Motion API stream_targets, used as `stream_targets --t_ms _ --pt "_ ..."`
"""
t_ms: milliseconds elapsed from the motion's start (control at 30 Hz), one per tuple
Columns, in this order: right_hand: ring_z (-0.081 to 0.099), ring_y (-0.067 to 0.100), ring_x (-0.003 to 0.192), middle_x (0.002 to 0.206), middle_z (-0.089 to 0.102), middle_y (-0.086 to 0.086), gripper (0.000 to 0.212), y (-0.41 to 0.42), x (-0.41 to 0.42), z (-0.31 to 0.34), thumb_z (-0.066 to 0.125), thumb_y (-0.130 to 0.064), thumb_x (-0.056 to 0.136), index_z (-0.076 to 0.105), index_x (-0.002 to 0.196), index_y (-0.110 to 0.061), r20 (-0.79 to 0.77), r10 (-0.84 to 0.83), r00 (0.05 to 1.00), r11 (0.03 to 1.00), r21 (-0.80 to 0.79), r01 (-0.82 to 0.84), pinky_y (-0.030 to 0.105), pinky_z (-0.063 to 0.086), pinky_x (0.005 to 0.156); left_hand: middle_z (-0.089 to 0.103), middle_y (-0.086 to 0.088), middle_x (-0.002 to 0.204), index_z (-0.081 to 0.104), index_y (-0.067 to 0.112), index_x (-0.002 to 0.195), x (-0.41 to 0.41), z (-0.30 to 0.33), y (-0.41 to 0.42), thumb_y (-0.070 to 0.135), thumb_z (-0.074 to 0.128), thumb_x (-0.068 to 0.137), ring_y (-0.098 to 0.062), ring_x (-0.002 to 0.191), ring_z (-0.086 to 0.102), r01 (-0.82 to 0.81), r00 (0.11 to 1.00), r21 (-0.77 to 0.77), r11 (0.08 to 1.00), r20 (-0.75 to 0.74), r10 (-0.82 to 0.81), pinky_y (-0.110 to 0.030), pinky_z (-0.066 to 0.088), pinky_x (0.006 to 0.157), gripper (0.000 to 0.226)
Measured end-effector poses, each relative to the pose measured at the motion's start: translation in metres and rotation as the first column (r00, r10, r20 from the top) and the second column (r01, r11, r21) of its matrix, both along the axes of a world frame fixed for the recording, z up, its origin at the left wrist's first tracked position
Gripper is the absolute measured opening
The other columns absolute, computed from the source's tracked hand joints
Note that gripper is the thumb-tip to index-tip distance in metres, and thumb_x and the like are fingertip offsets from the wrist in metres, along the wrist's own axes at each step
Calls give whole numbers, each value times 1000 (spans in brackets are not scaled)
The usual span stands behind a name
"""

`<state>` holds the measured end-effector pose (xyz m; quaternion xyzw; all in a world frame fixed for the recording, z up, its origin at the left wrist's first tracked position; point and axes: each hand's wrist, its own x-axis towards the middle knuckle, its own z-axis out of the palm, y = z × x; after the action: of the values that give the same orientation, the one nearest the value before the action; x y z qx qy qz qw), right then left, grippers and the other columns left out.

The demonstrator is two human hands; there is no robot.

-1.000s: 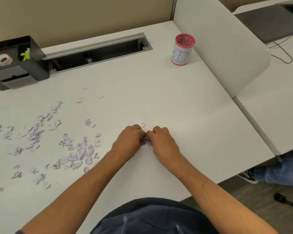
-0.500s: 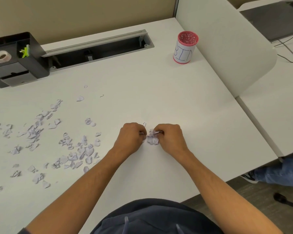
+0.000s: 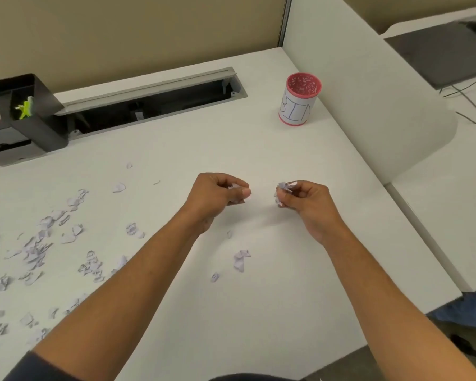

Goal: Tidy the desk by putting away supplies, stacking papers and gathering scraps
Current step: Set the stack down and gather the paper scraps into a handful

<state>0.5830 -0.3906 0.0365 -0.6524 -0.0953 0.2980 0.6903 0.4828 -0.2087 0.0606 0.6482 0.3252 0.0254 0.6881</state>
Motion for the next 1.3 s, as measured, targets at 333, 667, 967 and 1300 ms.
stream_targets --t_ms 333,667,967,1300 --pt "68 14 65 69 69 -2 11 30 126 38 69 6 84 66 81 -4 175 -195 965 981 33 192 26 55 71 72 -10 79 74 2 86 153 34 11 3 79 77 -18 68 70 -8 989 101 995 147 -7 -26 59 72 10" --pt "65 15 72 81 72 2 4 70 219 74 76 -11 80 77 84 -13 742 6 671 829 -379 411 21 50 66 72 -8 84 77 8 82 273 61 31 3 81 70 -17 76 69 120 985 549 827 35 -166 -22 55 61 14" --pt "63 30 102 113 68 15 24 91 238 94 72 -7 86 74 109 -10 661 454 597 604 -721 339 37 53 91 66 -8 119 66 10 121 296 75 37 2 77 78 -23 109 62 366 917 666 650 -140 -373 -31 54 89 45" --pt "63 26 110 124 61 8 41 82 239 87 57 11 88 68 115 -17 670 339 660 688 -655 311 41 54 94 50 -7 143 44 18 141 268 65 49 -21 50 83 -21 129 51 464 846 563 684 -52 -531 -38 48 104 70"
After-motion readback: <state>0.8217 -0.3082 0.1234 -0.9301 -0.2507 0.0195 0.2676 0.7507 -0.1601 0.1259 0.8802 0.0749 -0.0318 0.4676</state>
